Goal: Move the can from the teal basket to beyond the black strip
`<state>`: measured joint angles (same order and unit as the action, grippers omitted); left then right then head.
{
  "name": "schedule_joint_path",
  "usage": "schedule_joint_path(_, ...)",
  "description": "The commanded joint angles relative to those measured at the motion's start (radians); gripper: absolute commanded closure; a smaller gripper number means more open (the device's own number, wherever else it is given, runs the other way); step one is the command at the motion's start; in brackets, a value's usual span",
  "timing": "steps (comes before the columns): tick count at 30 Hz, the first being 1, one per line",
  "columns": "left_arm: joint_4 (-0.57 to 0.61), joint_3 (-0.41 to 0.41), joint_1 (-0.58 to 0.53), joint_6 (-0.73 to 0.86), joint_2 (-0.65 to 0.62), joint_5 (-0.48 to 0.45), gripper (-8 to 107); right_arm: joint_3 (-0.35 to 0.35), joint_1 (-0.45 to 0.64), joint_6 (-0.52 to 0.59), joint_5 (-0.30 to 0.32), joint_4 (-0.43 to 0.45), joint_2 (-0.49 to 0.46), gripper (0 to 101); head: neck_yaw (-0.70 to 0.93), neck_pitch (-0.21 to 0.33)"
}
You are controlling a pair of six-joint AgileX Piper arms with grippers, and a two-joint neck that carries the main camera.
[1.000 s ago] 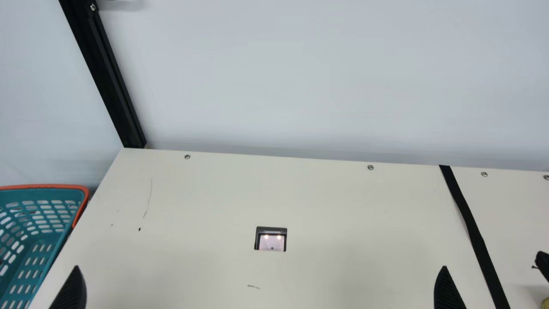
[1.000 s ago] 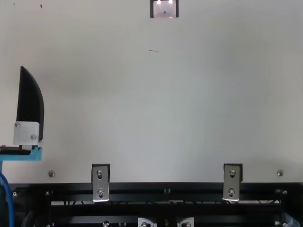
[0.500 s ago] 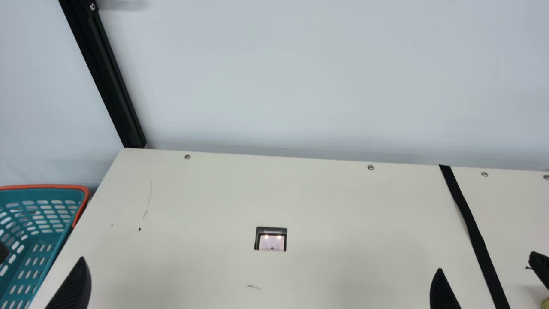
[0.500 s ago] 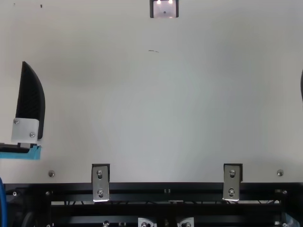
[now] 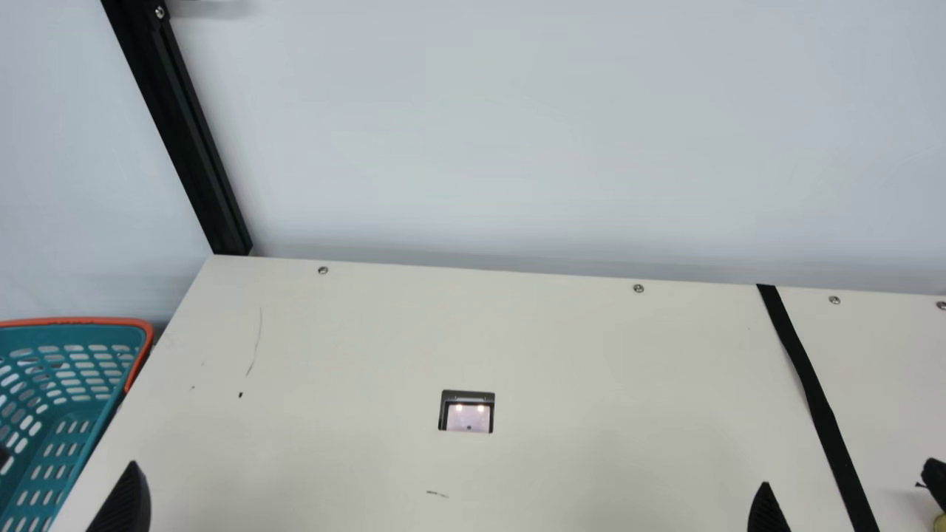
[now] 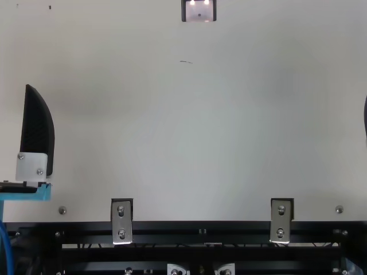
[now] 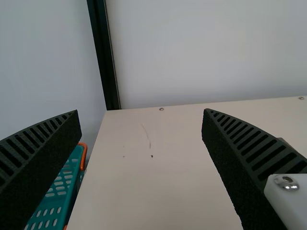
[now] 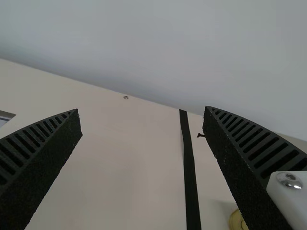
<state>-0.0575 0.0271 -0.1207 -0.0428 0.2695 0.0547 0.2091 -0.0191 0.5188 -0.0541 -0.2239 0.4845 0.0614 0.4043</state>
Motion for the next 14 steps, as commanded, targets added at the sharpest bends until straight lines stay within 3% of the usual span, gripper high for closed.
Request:
schedule_joint_path(1, 0.000, 0.000, 0.000, 0.000, 0.000, 0.000, 9, 0.000, 0.000, 0.000, 0.000, 0.000, 0.000, 0, 0.012, 0.032)
schedule_joint_path(14, 0.000, 0.000, 0.000, 0.000, 0.000, 0.003, 9, 0.000, 0.000, 0.000, 0.001, 0.000, 0.000, 0, 0.012, 0.032)
